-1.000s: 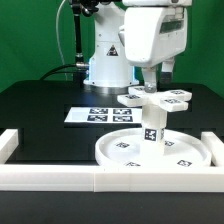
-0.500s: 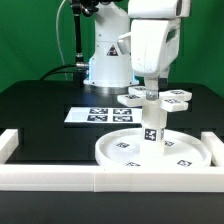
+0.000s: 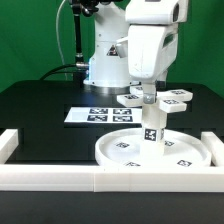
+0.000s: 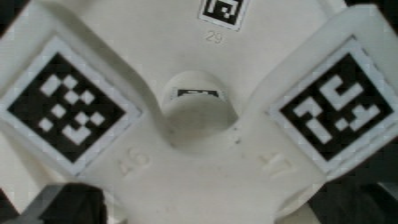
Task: Assemble round table
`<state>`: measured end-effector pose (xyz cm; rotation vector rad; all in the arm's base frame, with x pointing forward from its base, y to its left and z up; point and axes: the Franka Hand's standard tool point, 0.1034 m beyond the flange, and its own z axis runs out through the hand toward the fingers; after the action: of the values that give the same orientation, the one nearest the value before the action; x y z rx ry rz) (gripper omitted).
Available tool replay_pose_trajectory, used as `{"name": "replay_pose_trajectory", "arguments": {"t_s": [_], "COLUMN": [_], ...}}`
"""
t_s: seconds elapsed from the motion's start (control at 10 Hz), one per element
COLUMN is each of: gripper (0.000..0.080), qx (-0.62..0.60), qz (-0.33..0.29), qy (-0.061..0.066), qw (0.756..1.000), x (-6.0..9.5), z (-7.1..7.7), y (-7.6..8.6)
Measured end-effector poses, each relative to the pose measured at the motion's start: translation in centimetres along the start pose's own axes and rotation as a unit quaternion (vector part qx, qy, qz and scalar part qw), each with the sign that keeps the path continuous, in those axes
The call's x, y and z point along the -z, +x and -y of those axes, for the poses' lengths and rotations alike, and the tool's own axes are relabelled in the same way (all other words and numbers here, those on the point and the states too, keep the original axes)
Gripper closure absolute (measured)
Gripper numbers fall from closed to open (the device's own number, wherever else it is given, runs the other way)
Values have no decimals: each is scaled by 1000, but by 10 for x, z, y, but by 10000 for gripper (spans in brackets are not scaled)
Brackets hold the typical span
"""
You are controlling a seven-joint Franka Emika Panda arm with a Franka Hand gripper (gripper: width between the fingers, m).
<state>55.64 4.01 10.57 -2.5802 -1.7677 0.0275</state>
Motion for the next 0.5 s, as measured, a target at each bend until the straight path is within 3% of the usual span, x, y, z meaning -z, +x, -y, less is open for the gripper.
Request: {"name": "replay_pose_trajectory", "arguments": {"t_s": [0.1,0.2,0.5], "gripper": [274,367,367], "qx": [-1,-1,-16], "qz": [0,0,0], "qy": [0,0,0], "qw": [1000,1000,1000], "x": [0,0,0], "z": [0,-1,-1], "y": [-1,-1,-1]}}
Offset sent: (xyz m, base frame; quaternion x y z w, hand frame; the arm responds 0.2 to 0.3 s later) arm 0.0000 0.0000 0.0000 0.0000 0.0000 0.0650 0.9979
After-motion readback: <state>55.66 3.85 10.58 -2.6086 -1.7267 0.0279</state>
